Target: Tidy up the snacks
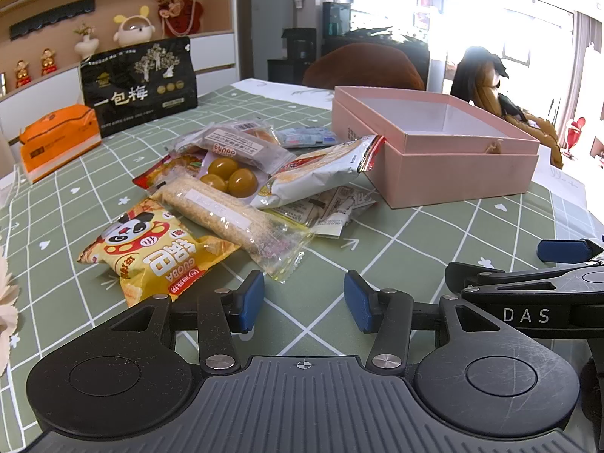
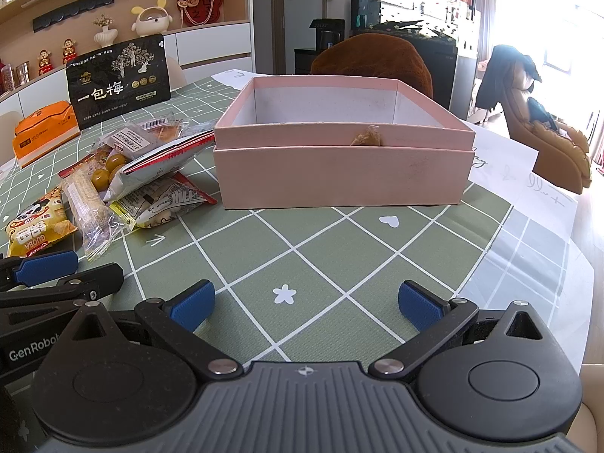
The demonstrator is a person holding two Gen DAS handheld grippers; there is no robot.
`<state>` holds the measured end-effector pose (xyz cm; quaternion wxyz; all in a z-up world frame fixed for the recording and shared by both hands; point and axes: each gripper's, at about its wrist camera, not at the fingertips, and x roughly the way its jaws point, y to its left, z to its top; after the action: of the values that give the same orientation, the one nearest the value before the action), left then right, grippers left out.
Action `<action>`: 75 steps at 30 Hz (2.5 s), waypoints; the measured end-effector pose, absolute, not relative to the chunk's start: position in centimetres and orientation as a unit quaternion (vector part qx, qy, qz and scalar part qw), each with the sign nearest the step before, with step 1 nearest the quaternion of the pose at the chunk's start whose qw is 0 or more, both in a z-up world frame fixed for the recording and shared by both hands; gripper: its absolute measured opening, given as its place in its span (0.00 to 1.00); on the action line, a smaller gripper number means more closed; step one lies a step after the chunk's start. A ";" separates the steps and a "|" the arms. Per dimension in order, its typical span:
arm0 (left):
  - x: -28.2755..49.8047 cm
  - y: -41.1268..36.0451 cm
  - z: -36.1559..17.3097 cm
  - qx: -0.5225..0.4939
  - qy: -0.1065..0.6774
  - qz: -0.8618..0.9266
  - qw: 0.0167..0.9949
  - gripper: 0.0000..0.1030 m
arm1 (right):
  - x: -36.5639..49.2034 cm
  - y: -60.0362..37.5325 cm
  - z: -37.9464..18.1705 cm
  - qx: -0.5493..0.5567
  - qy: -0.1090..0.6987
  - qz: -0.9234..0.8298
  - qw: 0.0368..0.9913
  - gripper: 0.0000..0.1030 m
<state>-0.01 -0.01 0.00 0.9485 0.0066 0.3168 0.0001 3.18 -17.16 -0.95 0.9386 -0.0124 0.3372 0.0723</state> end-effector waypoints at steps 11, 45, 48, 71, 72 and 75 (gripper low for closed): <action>0.0 0.0 0.0 0.007 0.317 0.000 0.948 0.52 | 3.2 -17.2 -0.9 -0.013 0.337 0.072 0.939 1.00; -0.1 0.2 0.2 0.007 0.317 0.000 0.949 0.52 | 3.1 -17.2 -1.1 -0.012 0.336 0.072 0.939 1.00; -0.1 0.2 0.2 0.012 0.316 0.005 0.949 0.53 | 3.1 -17.1 -1.2 -0.012 0.336 0.073 0.939 1.00; 13.7 6.7 3.1 -0.100 0.394 -0.080 0.910 0.31 | 5.6 -18.0 1.4 -0.033 0.453 0.110 0.884 0.88; 12.9 6.7 2.8 -0.095 0.394 -0.093 0.910 0.31 | 5.3 -18.4 1.9 -0.029 0.445 0.104 0.889 0.88; 10.4 6.1 2.5 -0.098 0.397 -0.138 0.902 0.31 | 4.7 -19.4 3.3 -0.023 0.414 0.104 0.904 0.88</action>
<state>10.38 6.08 2.49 0.9019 -0.0985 0.3972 -0.1383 4.72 -19.44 3.33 0.9040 -0.0232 0.4140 0.1038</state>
